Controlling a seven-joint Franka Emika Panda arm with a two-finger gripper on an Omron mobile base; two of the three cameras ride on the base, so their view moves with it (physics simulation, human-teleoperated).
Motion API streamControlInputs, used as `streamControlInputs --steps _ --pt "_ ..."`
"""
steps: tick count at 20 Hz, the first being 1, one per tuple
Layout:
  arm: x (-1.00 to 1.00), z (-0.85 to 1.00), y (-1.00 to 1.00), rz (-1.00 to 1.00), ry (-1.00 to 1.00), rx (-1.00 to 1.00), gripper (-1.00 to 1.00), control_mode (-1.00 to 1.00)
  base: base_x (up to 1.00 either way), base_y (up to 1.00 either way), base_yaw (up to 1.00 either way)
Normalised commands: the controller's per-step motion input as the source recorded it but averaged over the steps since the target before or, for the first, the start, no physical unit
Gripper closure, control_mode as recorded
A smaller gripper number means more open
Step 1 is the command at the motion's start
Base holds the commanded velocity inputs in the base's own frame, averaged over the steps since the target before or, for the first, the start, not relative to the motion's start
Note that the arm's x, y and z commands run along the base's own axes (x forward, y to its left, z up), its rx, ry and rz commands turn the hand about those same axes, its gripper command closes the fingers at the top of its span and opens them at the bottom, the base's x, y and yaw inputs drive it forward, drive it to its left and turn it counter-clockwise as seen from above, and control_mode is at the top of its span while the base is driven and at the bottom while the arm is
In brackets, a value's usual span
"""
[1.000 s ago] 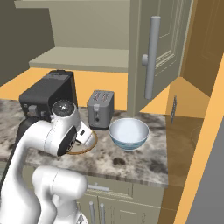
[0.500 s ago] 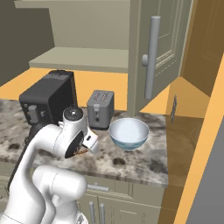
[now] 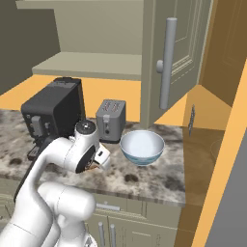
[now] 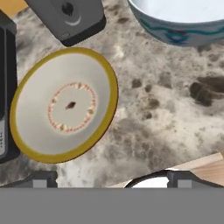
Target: Open the cabinet. Pick the bowls from the counter and place them in the cabinet. Then close the cabinet.
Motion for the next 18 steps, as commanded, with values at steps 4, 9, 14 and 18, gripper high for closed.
streamControlInputs --steps 4,9,14,18 --pt "0.28 -0.14 0.0 0.0 0.17 0.0 -1.0 -1.0 0.0 0.0 0.0" --pt "0.33 -0.14 0.0 0.0 0.09 0.0 -1.0 -1.0 0.0 0.0 0.0" --pt "0.32 -0.24 0.0 0.0 0.01 0.01 -1.0 -1.0 0.0 0.0 0.0" --pt "0.32 -0.29 0.0 0.0 0.0 0.02 -1.0 -1.0 0.0 0.0 0.0"
